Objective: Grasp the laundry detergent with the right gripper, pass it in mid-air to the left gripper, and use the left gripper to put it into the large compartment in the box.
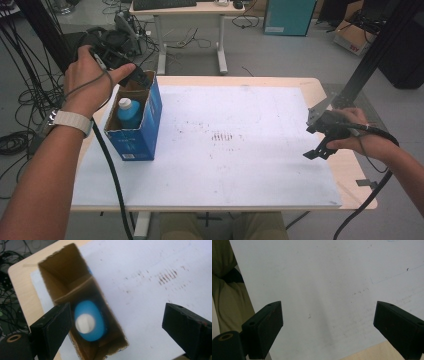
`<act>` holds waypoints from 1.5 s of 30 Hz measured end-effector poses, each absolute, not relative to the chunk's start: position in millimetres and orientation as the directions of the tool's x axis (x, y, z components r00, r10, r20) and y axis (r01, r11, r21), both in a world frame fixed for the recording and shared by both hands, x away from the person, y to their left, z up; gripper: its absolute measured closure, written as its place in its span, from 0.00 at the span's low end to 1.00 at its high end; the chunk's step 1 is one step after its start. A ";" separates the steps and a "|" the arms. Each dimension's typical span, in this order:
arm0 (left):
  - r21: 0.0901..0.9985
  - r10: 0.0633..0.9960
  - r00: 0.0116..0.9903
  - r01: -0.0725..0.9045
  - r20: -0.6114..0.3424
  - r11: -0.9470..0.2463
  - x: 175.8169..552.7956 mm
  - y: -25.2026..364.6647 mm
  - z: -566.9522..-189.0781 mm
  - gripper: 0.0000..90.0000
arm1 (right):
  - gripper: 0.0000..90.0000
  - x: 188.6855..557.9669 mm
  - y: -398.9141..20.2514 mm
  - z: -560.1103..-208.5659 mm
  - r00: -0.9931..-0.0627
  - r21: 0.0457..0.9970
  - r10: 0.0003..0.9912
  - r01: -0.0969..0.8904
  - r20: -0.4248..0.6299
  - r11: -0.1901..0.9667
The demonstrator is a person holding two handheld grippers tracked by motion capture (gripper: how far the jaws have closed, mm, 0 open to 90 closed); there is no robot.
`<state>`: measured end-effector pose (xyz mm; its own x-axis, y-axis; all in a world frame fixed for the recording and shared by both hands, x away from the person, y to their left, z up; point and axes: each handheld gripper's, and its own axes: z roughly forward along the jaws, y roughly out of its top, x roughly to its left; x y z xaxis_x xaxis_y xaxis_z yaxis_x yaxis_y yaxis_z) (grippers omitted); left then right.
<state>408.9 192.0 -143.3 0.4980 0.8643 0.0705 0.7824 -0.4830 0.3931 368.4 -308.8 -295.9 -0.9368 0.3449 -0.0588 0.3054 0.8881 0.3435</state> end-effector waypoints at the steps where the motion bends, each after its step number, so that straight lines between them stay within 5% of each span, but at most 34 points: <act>1: 0.391 0.858 0.509 0.777 0.070 -0.493 408.5 189.8 -143.2 0.09 | 0.10 368.2 -308.2 -294.5 -0.938 0.344 0.344 0.306 -0.052 0.887; 12: 0.411 0.739 0.669 0.652 0.084 -0.637 396.5 157.3 -147.7 0.09 | 0.10 366.0 -304.0 -286.4 -0.939 0.356 0.338 0.296 -0.063 0.887; 19: 0.344 0.616 0.779 0.549 0.120 -0.761 389.6 138.2 -150.2 0.09 | 0.10 363.6 -304.3 -285.3 -0.939 0.362 0.338 0.293 -0.066 0.885; 45: 0.299 0.388 0.916 0.344 0.099 -0.890 359.6 64.0 -184.7 0.09 | 0.10 361.5 -307.5 -286.7 -0.936 0.371 0.346 0.301 -0.059 0.879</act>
